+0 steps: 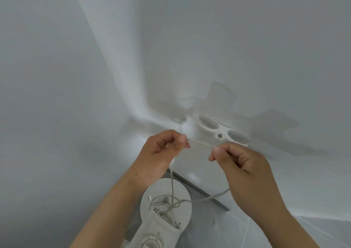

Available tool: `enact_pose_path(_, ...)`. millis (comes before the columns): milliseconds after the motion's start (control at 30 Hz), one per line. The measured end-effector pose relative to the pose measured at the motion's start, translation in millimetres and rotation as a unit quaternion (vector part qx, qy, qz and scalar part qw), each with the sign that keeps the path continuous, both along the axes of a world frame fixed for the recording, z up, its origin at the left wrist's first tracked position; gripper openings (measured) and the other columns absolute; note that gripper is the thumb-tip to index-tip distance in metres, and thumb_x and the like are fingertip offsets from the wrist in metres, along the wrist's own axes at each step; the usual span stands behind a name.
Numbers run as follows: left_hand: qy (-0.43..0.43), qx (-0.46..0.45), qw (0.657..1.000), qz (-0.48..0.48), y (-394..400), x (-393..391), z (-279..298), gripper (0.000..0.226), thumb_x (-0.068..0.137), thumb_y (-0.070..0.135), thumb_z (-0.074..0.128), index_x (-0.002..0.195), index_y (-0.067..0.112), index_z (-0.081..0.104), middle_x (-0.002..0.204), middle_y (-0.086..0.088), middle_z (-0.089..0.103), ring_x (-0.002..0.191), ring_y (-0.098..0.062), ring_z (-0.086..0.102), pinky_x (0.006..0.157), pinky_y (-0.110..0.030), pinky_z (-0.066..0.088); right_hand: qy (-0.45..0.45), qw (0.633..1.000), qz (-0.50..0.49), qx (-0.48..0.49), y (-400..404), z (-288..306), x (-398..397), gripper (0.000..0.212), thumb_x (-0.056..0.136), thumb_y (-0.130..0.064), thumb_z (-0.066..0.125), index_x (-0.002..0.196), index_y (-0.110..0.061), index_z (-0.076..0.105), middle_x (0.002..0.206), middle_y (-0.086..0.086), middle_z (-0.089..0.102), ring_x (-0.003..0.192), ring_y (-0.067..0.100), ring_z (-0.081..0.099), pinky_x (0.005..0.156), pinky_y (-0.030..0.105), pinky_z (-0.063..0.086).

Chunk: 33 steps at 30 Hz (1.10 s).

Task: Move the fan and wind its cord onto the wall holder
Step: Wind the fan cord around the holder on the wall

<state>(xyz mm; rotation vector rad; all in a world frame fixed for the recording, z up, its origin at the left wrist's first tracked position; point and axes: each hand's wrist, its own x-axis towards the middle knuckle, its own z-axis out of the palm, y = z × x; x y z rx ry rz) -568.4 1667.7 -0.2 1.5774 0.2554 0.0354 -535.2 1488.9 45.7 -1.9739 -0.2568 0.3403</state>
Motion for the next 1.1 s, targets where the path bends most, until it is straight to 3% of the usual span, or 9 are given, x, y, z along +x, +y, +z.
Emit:
enact_pose_path(33,-0.003,0.002,1.000,-0.016,3,3,1,0.021,0.087,0.038,0.059,0.072,0.027,0.068,0.066,0.013,0.062,0.065,-0.002,0.054,0.066,-0.007,0.039,-0.033,0.999,-0.004,-0.019,6,6,6,0.029,0.090,-0.019,0.059,0.062,-0.021,0.065,0.035,-0.008,0.036,0.035,0.008,0.033,0.040,0.012,0.029)
enact_pose_path(133,-0.008,0.035,0.999,-0.023,5,14,-6,0.016,0.092,0.024,0.058,0.088,0.012,0.067,0.067,0.014,0.063,0.067,-0.002,0.058,0.068,-0.010,0.044,-0.129,0.987,-0.022,-0.095,18,12,17,0.026,0.091,-0.023,0.058,0.066,-0.022,0.063,0.040,-0.009,0.047,0.043,0.007,0.045,0.044,0.013,0.035)
enact_pose_path(267,-0.016,0.078,0.997,-0.012,-4,27,-11,0.015,0.094,0.022,0.059,0.080,0.024,0.064,0.066,0.009,0.063,0.067,-0.007,0.060,0.065,-0.020,0.046,-0.179,0.964,-0.084,-0.179,19,12,18,0.023,0.092,-0.028,0.056,0.075,-0.018,0.066,0.042,-0.008,0.044,0.041,0.012,0.045,0.046,0.021,0.038)
enact_pose_path(367,-0.023,0.146,0.988,0.040,-12,32,-13,0.016,0.095,0.025,0.056,0.080,0.028,0.061,0.066,0.012,0.062,0.063,-0.001,0.056,0.057,-0.012,0.042,-0.179,0.955,-0.122,-0.201,23,6,14,0.027,0.092,-0.034,0.055,0.077,-0.015,0.068,0.045,-0.010,0.044,0.046,0.016,0.050,0.048,0.032,0.045)
enact_pose_path(500,-0.034,0.155,0.981,0.114,-15,38,-15,0.013,0.096,0.027,0.052,0.088,0.024,0.062,0.069,0.007,0.063,0.068,-0.009,0.058,0.061,-0.011,0.044,-0.223,0.942,-0.159,-0.195,42,-4,11,0.028,0.093,-0.031,0.059,0.073,-0.012,0.065,0.047,-0.012,0.038,0.043,0.017,0.043,0.044,0.027,0.038)
enact_pose_path(767,-0.019,0.107,0.992,0.064,-18,51,-16,0.018,0.094,0.012,0.059,0.084,0.024,0.069,0.075,0.009,0.073,0.069,-0.003,0.068,0.068,-0.016,0.052,-0.190,0.946,-0.200,-0.171,28,-9,22,0.026,0.092,-0.031,0.059,0.076,-0.013,0.068,0.052,-0.001,0.058,0.049,0.021,0.053,0.051,0.034,0.047)
enact_pose_path(867,-0.004,0.091,0.995,0.031,-20,53,-17,0.023,0.092,0.007,0.061,0.083,0.027,0.070,0.076,0.010,0.075,0.072,-0.005,0.070,0.069,-0.014,0.051,-0.174,0.959,-0.170,-0.143,5,-6,25,0.023,0.089,-0.028,0.062,0.072,-0.015,0.070,0.049,-0.005,0.057,0.059,0.018,0.053,0.053,0.023,0.042)
enact_pose_path(967,0.002,0.052,0.999,0.008,-27,54,-21,0.029,0.091,0.005,0.063,0.087,0.032,0.075,0.082,0.006,0.077,0.078,-0.011,0.072,0.077,-0.023,0.055,-0.171,0.967,-0.136,-0.134,-13,-8,23,0.021,0.089,-0.029,0.063,0.072,-0.016,0.065,0.042,-0.005,0.042,0.049,0.014,0.044,0.046,0.017,0.035)
enact_pose_path(1100,0.009,0.025,0.999,0.023,-31,53,-25,0.029,0.089,0.013,0.067,0.085,0.041,0.076,0.085,0.010,0.076,0.082,-0.011,0.067,0.083,-0.027,0.053,-0.123,0.983,-0.125,-0.058,-24,-18,15,0.013,0.092,-0.023,0.059,0.081,-0.018,0.064,0.057,-0.005,0.053,0.044,0.009,0.039,0.044,0.012,0.031)
